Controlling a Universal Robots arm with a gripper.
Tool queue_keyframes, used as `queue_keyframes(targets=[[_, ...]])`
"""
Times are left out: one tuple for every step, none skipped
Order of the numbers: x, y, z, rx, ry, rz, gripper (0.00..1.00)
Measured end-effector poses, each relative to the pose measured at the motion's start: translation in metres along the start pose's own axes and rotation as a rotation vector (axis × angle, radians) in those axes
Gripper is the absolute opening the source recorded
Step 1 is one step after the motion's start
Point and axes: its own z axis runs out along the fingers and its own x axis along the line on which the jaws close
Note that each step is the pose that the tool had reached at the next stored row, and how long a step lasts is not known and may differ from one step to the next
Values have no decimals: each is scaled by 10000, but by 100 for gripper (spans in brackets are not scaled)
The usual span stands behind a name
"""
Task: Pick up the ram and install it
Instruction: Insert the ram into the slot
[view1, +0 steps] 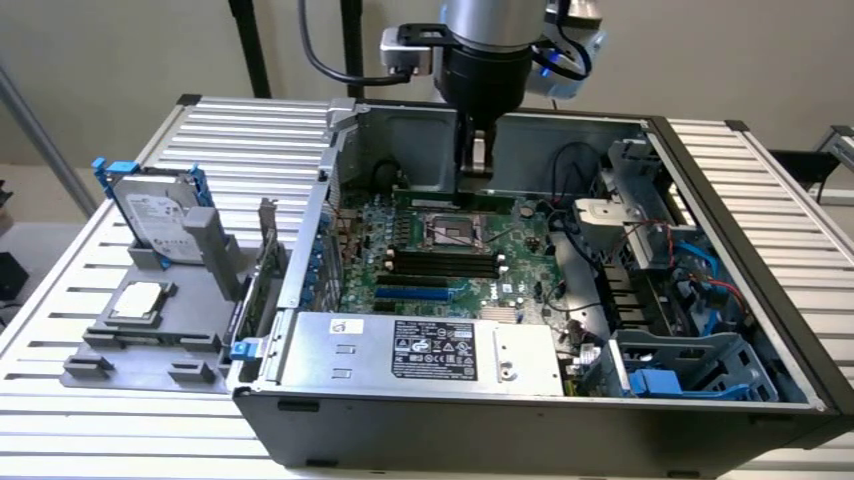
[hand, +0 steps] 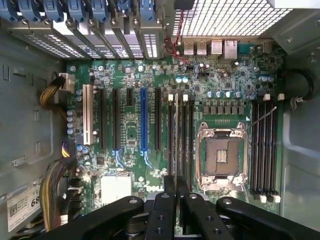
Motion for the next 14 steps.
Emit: queue_keyframes(targets=[[0, -7, 18, 0, 0, 0, 13], [0, -15, 37, 0, 0, 0, 13], [1, -22, 55, 1, -1, 0, 13], [1, -29, 73, 1, -2, 0, 13], [3, -34, 90, 0, -1, 0, 13], [7, -37, 108, 0, 0, 0, 13], [11, -40, 126, 0, 0, 0, 13], [15, -43, 146, 1, -2, 1, 13], [19, -45, 164, 0, -1, 0, 13], [22, -49, 182, 1, -2, 1, 13], [25, -52, 200, 0, -1, 0, 13], [27, -55, 217, 0, 0, 0, 13], [29, -58, 235, 0, 0, 0, 13], [32, -61, 253, 0, -1, 0, 13]])
